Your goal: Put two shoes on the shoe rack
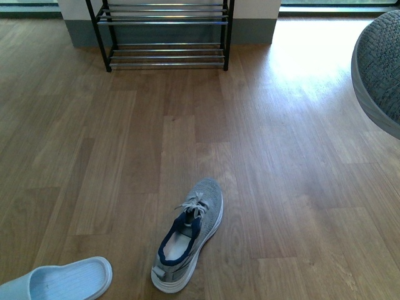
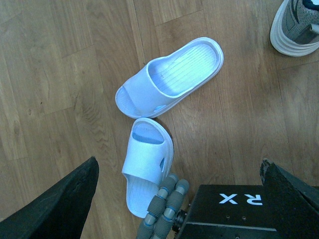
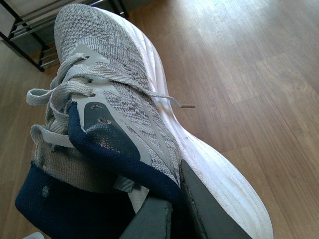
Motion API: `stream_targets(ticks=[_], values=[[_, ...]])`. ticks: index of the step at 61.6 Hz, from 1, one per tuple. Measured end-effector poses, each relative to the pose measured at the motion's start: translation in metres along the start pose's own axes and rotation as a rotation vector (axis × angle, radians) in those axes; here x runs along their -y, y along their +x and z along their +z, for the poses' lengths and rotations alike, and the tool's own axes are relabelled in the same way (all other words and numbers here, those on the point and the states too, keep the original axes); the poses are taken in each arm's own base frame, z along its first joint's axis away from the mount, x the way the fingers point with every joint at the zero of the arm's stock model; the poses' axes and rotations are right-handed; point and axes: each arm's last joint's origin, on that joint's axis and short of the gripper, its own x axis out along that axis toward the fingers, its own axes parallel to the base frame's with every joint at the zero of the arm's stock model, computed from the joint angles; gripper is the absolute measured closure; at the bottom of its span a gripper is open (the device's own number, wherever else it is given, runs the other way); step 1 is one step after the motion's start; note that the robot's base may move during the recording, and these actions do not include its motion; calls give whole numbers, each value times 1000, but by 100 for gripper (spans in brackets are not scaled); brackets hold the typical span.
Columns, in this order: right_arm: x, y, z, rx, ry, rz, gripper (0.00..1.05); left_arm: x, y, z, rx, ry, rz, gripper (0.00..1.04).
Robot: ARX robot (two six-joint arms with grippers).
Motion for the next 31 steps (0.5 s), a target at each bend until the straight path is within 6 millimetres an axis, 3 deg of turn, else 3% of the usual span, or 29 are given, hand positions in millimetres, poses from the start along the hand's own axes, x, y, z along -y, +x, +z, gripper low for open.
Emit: stream_targets(ticks=[23,26,31], values=[[0,0,0,0,0,0,103,0,0,0,1,0,2,9],[0,0,0,0,0,0,103,4,7,-4,162,-12,116,9],[0,0,0,0,0,0,103,2,11,-10,453,-178,279,9]])
